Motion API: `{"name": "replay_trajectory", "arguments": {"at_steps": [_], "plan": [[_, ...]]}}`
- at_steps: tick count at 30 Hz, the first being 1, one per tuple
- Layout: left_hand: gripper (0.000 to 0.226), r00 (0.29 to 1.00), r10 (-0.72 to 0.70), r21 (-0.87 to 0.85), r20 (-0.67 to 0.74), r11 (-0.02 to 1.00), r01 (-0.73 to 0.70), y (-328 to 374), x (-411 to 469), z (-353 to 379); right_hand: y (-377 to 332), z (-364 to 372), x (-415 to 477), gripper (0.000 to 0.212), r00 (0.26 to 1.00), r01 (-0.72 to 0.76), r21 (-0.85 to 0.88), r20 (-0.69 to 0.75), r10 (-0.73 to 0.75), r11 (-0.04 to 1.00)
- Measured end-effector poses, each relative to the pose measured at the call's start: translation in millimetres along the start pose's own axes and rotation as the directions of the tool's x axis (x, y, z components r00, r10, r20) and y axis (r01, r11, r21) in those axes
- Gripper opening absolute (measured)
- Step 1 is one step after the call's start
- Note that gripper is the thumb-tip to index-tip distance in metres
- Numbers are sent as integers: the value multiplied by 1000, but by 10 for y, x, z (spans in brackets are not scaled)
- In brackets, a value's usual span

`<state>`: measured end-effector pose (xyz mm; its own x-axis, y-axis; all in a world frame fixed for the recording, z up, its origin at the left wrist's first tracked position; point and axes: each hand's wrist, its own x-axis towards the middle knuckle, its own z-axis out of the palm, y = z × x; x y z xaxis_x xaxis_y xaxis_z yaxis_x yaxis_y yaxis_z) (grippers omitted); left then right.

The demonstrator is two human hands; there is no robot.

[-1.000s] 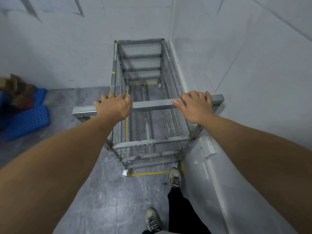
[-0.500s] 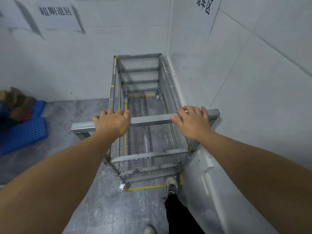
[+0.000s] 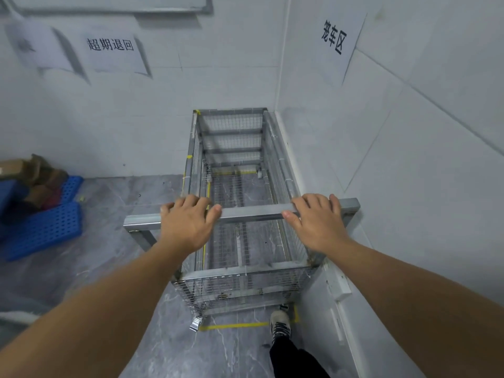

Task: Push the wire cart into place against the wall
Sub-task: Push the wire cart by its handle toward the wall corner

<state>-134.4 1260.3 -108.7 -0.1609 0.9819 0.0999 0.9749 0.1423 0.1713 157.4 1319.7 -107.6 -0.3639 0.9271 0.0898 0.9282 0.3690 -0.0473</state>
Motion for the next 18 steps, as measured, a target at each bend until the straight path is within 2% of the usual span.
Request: {"name": "replay_trajectory", "arguments": {"at_steps": [4, 12, 18], "plan": [[60, 999, 50, 29, -10, 998, -50, -10, -32, -2, 11, 29, 11, 57, 1000, -6, -2, -22, 6, 1000], [71, 998, 25, 77, 59, 997, -30, 41, 16, -64, 15, 77, 28, 57, 998, -25, -29, -52, 24, 999], [76, 999, 19, 100, 37, 995, -22, 40, 26, -48, 8, 57, 29, 57, 999, -30, -21, -33, 30, 999]]}}
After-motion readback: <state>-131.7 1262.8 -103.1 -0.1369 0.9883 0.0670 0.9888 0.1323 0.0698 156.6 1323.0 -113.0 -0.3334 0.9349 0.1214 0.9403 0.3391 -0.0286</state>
